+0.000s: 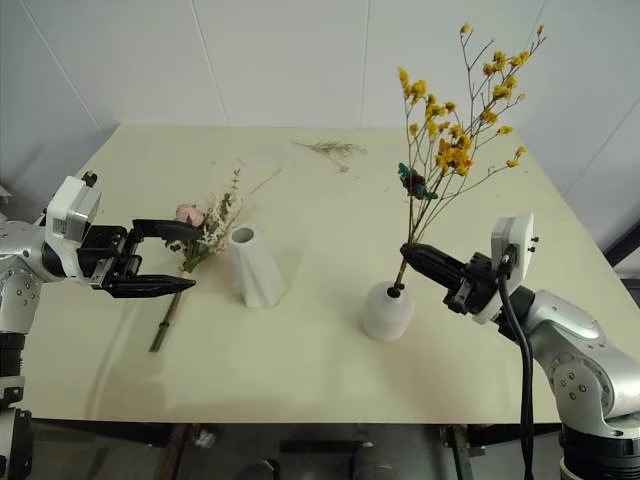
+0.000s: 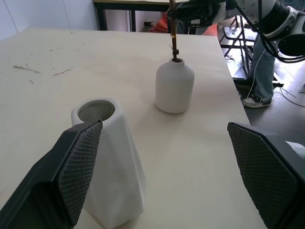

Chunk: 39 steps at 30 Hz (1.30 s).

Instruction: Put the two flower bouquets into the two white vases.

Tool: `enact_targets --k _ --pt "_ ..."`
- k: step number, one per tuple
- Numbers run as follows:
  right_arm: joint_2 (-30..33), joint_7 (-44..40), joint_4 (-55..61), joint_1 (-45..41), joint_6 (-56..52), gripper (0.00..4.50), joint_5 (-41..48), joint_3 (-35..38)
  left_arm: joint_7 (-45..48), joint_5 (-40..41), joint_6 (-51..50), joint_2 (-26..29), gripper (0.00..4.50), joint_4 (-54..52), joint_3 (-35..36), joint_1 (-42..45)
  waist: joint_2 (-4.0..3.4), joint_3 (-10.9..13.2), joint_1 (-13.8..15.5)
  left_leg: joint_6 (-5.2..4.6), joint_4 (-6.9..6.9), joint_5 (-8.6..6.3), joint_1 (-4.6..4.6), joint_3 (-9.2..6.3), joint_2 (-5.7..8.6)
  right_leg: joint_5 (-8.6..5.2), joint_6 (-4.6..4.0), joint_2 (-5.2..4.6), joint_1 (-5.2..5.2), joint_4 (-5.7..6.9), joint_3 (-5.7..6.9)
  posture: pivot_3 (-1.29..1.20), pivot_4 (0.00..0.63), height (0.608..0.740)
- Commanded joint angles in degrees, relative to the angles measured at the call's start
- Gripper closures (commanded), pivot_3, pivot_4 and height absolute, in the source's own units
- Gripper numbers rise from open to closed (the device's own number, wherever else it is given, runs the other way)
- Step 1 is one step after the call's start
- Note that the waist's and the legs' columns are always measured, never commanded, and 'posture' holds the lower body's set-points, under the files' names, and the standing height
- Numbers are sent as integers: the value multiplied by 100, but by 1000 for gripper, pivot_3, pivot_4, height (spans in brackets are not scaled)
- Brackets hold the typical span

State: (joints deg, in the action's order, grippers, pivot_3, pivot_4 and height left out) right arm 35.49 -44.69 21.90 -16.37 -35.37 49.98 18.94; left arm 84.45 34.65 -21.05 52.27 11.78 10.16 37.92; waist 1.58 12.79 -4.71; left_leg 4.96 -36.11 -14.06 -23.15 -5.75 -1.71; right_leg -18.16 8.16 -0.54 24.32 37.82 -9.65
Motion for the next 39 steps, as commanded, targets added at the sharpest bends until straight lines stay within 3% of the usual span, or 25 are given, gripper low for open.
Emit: enact_targets --k 1,25,28,34,39 --pt "-29 -43 17 -17 213 4459 -16 25 -29 29 30 70 0 -178 153 15 0 0 -1 0 1 0 0 0 0 0 0 0 0 0 0 0 150 740" --pt "-254 -70 -32 416 678 4459 -447 -437 -131 4 86 50 0 -120 154 137 13 -8 -2 0 -1 0 1 -1 0 0 0 0 -1 0 0 0 150 740" --pt "-307 -76 -154 418 933 3773 -697 -489 -141 7 90 33 0 -131 142 141 13 -8 -3 0 -1 0 1 -1 0 0 0 1 -1 0 0 0 150 740" --pt "-63 -267 -11 602 1236 1780 -795 -162 -133 -58 175 62 0 -29 135 181 13 -8 2 0 1 0 1 -1 0 0 0 0 -1 -2 0 0 150 740" --pt "740 -633 215 1126 839 1780 -419 634 -231 -287 335 206 0 172 218 30 13 -8 28 0 2 0 0 0 1 0 0 0 -1 -2 0 0 150 740"
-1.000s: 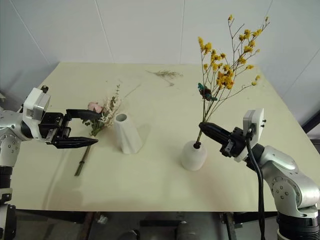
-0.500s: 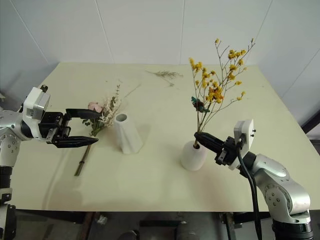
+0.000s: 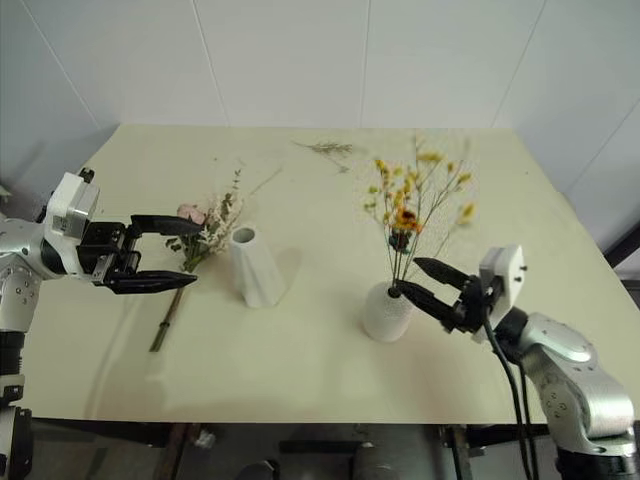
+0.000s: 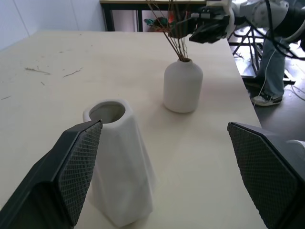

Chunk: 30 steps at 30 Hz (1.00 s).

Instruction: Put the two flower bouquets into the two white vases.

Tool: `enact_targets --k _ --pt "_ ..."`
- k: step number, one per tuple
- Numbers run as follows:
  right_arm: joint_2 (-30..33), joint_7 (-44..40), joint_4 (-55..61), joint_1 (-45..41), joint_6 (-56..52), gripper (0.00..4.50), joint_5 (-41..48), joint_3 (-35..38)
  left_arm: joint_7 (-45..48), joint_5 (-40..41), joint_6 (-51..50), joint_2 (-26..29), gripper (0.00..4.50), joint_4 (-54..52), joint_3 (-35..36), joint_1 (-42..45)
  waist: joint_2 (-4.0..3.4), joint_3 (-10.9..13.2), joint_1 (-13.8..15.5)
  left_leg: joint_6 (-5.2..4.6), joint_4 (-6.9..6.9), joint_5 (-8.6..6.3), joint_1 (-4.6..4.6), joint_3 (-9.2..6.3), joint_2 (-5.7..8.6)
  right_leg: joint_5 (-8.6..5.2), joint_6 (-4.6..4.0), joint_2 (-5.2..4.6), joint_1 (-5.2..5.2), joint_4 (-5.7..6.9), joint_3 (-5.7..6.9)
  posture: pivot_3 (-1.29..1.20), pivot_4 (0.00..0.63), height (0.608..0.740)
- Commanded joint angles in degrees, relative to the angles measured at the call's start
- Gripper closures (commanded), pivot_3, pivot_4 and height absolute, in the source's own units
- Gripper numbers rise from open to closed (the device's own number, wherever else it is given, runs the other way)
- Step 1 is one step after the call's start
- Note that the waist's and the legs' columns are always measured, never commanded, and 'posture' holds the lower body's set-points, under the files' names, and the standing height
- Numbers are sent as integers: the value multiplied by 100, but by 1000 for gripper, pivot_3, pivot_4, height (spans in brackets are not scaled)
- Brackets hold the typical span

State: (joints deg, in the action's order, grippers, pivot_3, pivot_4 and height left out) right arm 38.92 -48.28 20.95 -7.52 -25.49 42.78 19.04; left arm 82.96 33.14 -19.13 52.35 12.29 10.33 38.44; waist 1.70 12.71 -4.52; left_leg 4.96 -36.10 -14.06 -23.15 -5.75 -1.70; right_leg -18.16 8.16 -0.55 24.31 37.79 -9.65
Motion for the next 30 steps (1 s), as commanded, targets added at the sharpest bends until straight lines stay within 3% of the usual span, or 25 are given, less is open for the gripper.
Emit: enact_targets --k 1,8,13,18,21,25,30 --pt "587 -411 277 399 -153 1780 307 840 -167 -189 114 257 0 180 243 -66 2 -1 14 0 2 0 0 -1 -1 -1 -1 1 0 -2 1 0 150 740" --pt "1518 -1291 -158 909 95 1780 91 1838 -1484 -759 -872 769 0 414 337 -326 4 -2 -33 -2 -3 0 14 1 0 0 1 2 -15 -6 -2 0 150 740" --pt "1723 -1547 -230 406 451 1780 -45 1610 -2126 -1568 -1751 1273 0 539 -236 -478 2 1 -46 -5 0 1 44 6 0 1 2 3 -46 -23 -7 0 150 740" --pt "1923 -1768 -597 -451 724 1780 -306 1046 -2110 -1689 -2264 1321 0 494 -509 -577 5 1 -41 -4 10 0 80 13 -1 -2 -1 2 -85 -44 -10 0 150 740" --pt "2161 -2045 -756 -619 427 1240 -192 864 -2247 -1734 -2477 1309 0 443 -529 -674 5 1 -15 -3 16 -1 76 12 -1 -4 0 0 -82 -48 -9 0 150 740" --pt "2315 -2457 -1005 -739 622 17 -315 727 -2471 -1732 -2868 1247 0 307 -480 -893 5 1 -11 -6 25 -11 76 9 -3 -7 -2 -2 -80 -45 -5 0 150 740" --pt "2451 -2760 -1195 -876 542 17 -349 656 -2707 -1578 -3432 1042 0 -218 -488 -1074 5 1 -12 -8 24 -18 74 9 -2 -11 0 -5 -77 -44 -4 0 150 740"
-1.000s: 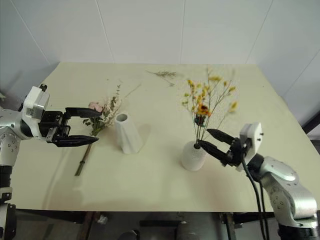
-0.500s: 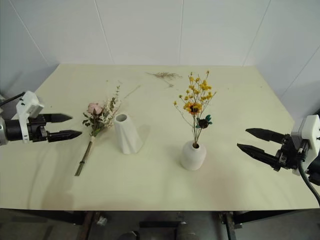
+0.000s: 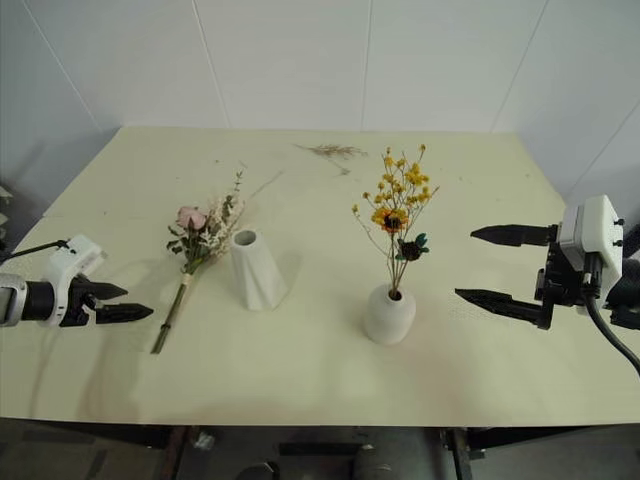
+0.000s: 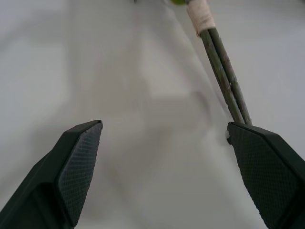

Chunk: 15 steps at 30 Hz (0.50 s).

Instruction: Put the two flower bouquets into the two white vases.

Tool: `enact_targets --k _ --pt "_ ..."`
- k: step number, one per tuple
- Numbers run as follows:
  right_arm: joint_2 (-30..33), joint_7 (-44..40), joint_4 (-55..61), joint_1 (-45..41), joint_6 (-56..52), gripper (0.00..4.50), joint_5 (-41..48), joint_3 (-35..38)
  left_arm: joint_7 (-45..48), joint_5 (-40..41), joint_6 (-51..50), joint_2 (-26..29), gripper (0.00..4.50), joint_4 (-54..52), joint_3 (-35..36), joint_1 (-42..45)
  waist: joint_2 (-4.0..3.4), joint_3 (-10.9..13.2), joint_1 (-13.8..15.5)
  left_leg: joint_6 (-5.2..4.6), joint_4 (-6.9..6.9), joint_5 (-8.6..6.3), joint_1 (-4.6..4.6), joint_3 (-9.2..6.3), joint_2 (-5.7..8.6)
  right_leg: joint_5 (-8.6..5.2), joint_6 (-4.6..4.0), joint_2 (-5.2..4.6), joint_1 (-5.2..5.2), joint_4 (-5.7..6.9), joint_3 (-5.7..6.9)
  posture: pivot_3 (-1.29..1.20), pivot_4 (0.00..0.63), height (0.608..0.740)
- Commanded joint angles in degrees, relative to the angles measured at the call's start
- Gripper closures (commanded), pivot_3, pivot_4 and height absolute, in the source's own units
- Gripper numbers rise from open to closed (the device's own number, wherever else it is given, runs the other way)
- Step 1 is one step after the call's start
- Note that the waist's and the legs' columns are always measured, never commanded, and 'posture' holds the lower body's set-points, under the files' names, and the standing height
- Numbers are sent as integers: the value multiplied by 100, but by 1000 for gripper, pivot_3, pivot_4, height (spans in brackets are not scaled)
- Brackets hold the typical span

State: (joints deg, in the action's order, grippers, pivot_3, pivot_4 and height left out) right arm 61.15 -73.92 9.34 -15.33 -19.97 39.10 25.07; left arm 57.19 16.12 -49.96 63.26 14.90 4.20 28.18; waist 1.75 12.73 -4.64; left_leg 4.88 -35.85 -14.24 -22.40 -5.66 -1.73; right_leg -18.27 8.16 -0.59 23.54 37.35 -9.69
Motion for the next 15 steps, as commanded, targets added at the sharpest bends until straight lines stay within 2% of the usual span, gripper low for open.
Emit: enact_targets --k 1,6,15 --pt "261 -242 -76 -111 -25 17 15 62 -187 165 -510 -101 0 -654 109 -69 0 0 0 0 -1 0 0 0 0 0 0 0 0 1 0 0 150 740" --pt "450 -355 -228 -186 -416 17 275 327 -452 248 -1073 -308 0 -1246 0 -36 0 0 -1 0 -12 0 1 0 1 1 1 0 -3 6 0 0 150 740" --pt "182 -139 346 415 -403 17 248 572 -944 44 -1372 -636 0 -968 -417 592 1 -1 -2 0 -14 0 2 0 2 1 2 2 -5 5 -1 0 150 740"
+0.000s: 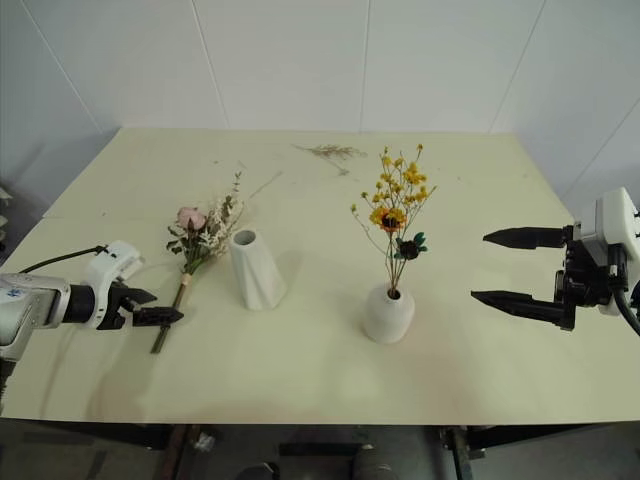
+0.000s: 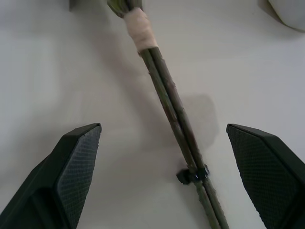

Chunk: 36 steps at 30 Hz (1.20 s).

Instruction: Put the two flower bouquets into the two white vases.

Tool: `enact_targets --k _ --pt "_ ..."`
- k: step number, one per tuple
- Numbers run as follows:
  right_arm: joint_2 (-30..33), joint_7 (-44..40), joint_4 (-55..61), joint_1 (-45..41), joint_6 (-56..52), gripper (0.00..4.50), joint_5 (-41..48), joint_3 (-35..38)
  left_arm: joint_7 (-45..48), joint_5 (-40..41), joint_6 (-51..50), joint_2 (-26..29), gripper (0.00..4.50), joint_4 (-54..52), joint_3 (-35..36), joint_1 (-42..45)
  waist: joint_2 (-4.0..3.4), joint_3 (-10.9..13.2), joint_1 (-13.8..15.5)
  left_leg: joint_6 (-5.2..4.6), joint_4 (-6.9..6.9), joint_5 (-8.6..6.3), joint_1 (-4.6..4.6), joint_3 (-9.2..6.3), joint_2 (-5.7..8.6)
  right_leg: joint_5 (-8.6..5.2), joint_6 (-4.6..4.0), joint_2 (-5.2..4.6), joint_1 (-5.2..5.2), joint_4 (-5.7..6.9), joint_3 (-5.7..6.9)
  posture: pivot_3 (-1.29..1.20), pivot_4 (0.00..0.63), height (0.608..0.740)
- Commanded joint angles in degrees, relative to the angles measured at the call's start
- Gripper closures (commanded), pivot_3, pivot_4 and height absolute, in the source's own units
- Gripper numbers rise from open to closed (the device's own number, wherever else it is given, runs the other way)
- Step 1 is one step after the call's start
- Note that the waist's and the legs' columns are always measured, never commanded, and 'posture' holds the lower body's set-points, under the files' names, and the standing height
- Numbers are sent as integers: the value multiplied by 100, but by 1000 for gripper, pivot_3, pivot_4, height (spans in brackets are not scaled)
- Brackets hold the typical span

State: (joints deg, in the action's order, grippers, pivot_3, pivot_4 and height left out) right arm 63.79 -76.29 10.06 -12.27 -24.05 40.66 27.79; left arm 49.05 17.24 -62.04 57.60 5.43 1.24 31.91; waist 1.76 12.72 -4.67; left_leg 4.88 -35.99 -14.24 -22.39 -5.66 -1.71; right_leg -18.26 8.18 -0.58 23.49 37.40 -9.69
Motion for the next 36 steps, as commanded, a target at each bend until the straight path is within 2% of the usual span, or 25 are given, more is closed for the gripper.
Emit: enact_targets --k 1,8,13,20,21,34,36 --pt "-117 117 328 165 -1 17 110 321 -159 -81 -218 -125 0 -10 -211 294 0 0 3 0 -1 0 -1 1 1 1 2 0 0 0 -1 0 150 740" --pt "-285 262 563 282 -11 17 209 243 -570 -343 -749 -452 0 245 -794 904 1 -1 1 0 -6 0 1 -1 2 3 4 1 -3 3 -1 0 150 740" --pt "-502 401 857 431 -12 17 302 200 -694 -604 -768 -585 0 674 -1230 1301 1 -1 8 1 -9 1 7 -1 4 4 7 2 -10 3 -1 0 150 740" --pt "-473 452 1235 607 -229 17 632 463 -661 -774 -625 -586 0 806 -1502 1348 0 -2 7 5 -10 8 15 -1 5 7 9 2 -17 3 -4 0 150 740" --pt "-413 458 1286 552 -275 0 707 519 -638 -806 -558 -566 381 857 -1512 1338 0 -2 8 5 -10 9 15 -1 5 7 9 2 -17 3 -4 0 150 740" --pt "-372 917 1709 85 -673 0 1267 550 -643 -1191 284 -503 4023 1721 -1440 1323 -1 -5 -25 2 -9 15 27 1 5 11 3 3 -24 2 -8 0 150 740" --pt "-377 968 1731 63 -700 0 1338 546 -666 -1223 405 -507 4440 1856 -1389 1353 -1 -5 -27 -3 -7 18 28 1 5 13 1 4 -24 2 -8 0 150 740"
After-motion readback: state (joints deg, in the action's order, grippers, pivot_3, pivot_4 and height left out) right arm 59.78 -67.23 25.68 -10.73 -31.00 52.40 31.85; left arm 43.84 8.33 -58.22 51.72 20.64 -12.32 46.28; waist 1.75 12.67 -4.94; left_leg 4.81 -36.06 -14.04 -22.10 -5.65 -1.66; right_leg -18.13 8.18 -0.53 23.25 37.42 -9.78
